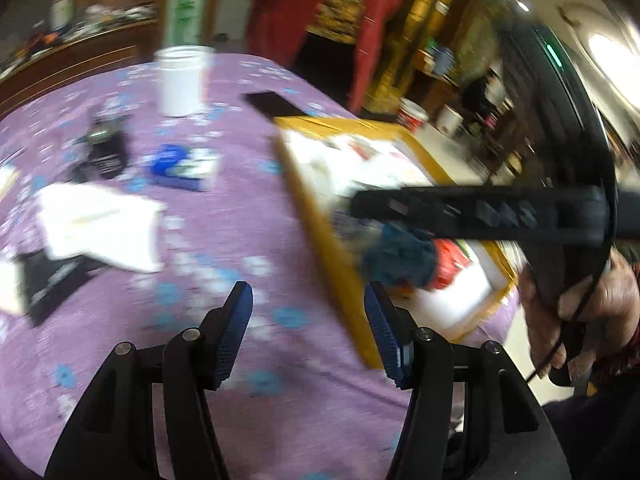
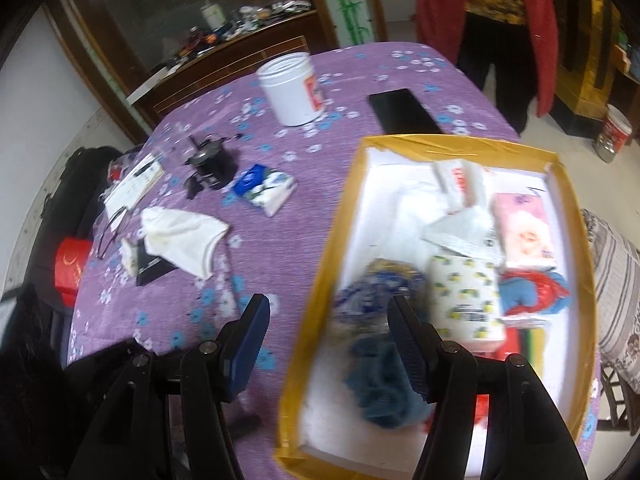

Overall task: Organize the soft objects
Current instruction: 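Move both open tools back from the tray toward the remaining table items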

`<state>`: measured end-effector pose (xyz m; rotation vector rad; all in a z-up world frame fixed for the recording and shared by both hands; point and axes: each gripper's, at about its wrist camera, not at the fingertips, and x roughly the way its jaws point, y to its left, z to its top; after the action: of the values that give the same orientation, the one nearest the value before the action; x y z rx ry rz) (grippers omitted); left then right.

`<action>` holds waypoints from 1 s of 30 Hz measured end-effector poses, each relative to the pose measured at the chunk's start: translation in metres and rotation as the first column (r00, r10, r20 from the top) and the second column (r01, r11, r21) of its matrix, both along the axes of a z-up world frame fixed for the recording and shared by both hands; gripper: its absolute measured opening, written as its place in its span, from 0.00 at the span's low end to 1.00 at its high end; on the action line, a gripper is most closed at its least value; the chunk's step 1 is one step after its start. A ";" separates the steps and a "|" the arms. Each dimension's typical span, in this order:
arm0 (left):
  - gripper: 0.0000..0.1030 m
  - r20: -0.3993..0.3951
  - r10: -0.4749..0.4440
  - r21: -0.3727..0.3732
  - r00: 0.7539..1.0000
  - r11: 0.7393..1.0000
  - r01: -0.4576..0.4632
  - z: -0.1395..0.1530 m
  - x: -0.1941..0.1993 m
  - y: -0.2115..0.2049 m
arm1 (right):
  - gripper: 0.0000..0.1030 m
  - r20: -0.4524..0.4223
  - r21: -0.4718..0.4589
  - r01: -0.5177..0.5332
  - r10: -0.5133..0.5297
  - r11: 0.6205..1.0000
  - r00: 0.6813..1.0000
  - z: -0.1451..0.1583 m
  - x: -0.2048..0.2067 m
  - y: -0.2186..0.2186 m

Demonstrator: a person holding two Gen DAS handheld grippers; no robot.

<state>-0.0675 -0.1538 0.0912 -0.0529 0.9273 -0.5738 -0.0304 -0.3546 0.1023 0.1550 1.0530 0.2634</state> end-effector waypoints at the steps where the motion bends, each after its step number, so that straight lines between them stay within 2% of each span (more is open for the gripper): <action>1: 0.55 -0.007 0.030 -0.010 1.000 1.000 -0.030 0.000 0.003 0.013 | 0.63 0.000 0.000 -0.011 0.011 1.000 1.000 0.000 -0.001 0.005; 4: 0.55 -0.029 0.156 -0.036 0.987 0.987 -0.157 -0.001 0.013 0.065 | 0.64 -0.015 -0.001 -0.038 0.038 0.999 0.999 -0.003 -0.003 0.020; 7: 0.55 -0.064 0.284 -0.043 0.957 0.957 -0.287 -0.008 0.024 0.119 | 0.64 -0.022 -0.008 -0.054 0.054 0.999 0.998 -0.005 -0.008 0.029; 10: 0.55 -0.130 0.405 -0.041 0.905 0.910 -0.413 -0.020 0.036 0.169 | 0.64 -0.031 -0.009 -0.063 0.062 0.998 0.998 -0.007 -0.012 0.034; 11: 0.56 -0.156 0.459 -0.050 0.875 0.881 -0.471 -0.024 0.041 0.189 | 0.64 -0.034 -0.009 -0.063 0.063 0.998 0.997 -0.008 -0.013 0.035; 12: 0.56 -0.169 0.487 -0.058 0.857 0.863 -0.502 -0.026 0.044 0.198 | 0.65 -0.040 -0.010 -0.062 0.061 0.998 0.997 -0.009 -0.014 0.036; 13: 0.56 -0.197 0.535 -0.062 0.821 0.829 -0.555 -0.030 0.051 0.213 | 0.65 -0.043 -0.012 -0.060 0.059 0.998 0.997 -0.011 -0.015 0.037; 15: 0.56 -0.236 0.590 -0.062 0.772 0.784 -0.617 -0.035 0.062 0.230 | 0.65 -0.051 -0.017 -0.054 0.053 0.998 0.997 -0.013 -0.019 0.039; 17: 0.56 -0.274 0.621 -0.074 0.734 0.747 -0.660 -0.040 0.077 0.241 | 0.65 -0.059 -0.020 -0.047 0.045 0.999 0.997 -0.016 -0.022 0.040; 20: 0.59 -0.315 0.649 -0.056 0.693 0.716 -0.696 -0.051 0.097 0.245 | 0.66 -0.069 -0.026 -0.034 0.032 0.999 0.997 -0.018 -0.027 0.040; 22: 0.60 -0.351 0.653 -0.020 0.671 0.712 -0.702 -0.061 0.109 0.244 | 0.66 -0.071 -0.028 -0.020 0.018 0.999 0.997 -0.019 -0.029 0.039; 24: 0.60 -0.335 0.651 -0.003 0.681 0.722 -0.692 -0.062 0.115 0.238 | 0.66 -0.071 -0.029 -0.005 0.003 1.000 0.997 -0.019 -0.031 0.037; 26: 0.60 -0.287 0.630 -0.007 0.722 0.752 -0.659 -0.059 0.116 0.232 | 0.66 -0.072 -0.028 0.008 -0.010 1.000 0.997 -0.019 -0.033 0.036; 28: 0.45 -0.245 0.601 0.033 0.761 0.790 -0.613 -0.058 0.115 0.224 | 0.66 -0.071 -0.028 0.016 -0.018 0.999 0.997 -0.018 -0.032 0.037; 29: 0.26 -0.217 0.580 0.078 0.785 0.812 -0.578 -0.059 0.116 0.219 | 0.66 -0.069 -0.026 0.018 -0.019 0.999 0.997 -0.018 -0.032 0.037; 30: 0.20 -0.191 0.551 0.117 0.812 0.835 -0.538 -0.060 0.113 0.212 | 0.66 -0.069 -0.023 0.017 -0.019 1.000 0.997 -0.018 -0.031 0.039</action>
<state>0.0455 0.0584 0.0308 -0.3278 1.0835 0.0008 -0.0615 -0.3158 0.0847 0.1539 1.1221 0.2313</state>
